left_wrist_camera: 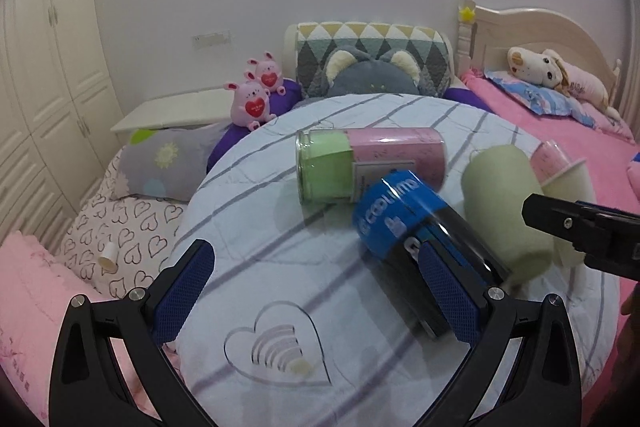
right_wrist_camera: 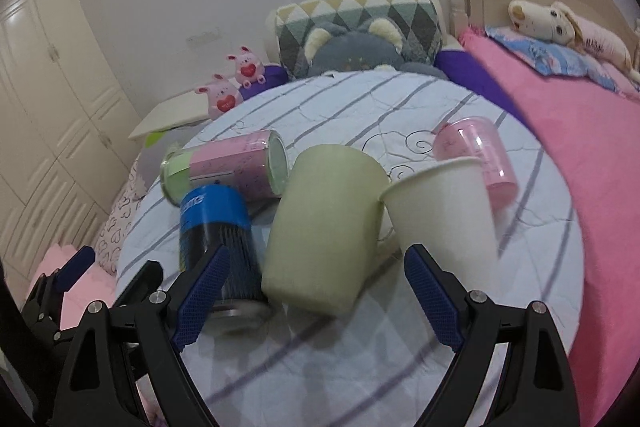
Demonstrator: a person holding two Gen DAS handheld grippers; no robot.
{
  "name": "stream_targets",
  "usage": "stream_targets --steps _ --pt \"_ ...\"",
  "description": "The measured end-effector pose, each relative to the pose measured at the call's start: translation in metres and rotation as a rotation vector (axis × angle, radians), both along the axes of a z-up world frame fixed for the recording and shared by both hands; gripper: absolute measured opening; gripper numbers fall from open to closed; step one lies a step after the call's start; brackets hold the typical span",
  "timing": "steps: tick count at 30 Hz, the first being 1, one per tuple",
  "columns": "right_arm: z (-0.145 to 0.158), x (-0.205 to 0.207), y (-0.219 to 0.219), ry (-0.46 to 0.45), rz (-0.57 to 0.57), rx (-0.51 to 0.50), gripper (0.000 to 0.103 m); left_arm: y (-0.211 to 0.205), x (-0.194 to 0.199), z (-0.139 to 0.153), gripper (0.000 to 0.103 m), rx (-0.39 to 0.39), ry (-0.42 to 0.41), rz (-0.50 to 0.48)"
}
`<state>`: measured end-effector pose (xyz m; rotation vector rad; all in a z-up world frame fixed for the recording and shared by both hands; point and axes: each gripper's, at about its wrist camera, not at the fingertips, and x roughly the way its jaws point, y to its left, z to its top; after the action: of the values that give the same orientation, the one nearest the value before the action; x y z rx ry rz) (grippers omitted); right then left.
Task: Flip cup upright
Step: 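Move the right gripper to the pale green cup and close on it, then lift the pale green cup with the right gripper and rotate it upright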
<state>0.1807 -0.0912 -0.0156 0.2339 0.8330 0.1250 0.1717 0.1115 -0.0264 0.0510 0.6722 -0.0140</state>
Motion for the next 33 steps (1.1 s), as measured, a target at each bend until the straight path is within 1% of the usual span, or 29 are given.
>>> stream_targets --steps 3,6,8,12,13,14,15,20,33 --pt "-0.006 0.014 0.005 0.045 -0.006 -0.007 0.09 0.006 0.015 -0.004 0.103 -0.019 0.025 0.007" --pt "-0.015 0.029 0.008 0.089 -0.01 0.006 0.09 0.011 0.027 -0.011 0.103 -0.038 0.058 0.009" --pt "-0.019 0.037 0.011 0.111 -0.014 -0.007 0.09 0.013 0.033 -0.015 0.103 -0.04 0.071 0.013" --pt "-0.024 0.048 0.016 0.129 -0.038 -0.088 0.09 0.018 0.041 -0.024 0.103 -0.048 0.098 0.025" --pt "-0.026 0.051 0.019 0.141 -0.039 -0.115 0.088 0.019 0.043 -0.026 0.103 -0.051 0.107 0.029" --pt "-0.028 0.053 0.021 0.149 -0.038 -0.142 0.085 0.02 0.044 -0.028 0.103 -0.055 0.117 0.033" --pt "-0.028 0.053 0.024 0.152 -0.031 -0.167 0.084 0.021 0.046 -0.029 0.103 -0.06 0.125 0.037" --pt "-0.026 0.054 0.024 0.153 -0.004 -0.17 0.084 0.026 0.044 -0.032 0.103 -0.076 0.145 0.052" --pt "-0.017 0.049 0.022 0.146 0.013 -0.159 0.083 0.03 0.029 -0.023 0.103 -0.081 0.128 0.073"
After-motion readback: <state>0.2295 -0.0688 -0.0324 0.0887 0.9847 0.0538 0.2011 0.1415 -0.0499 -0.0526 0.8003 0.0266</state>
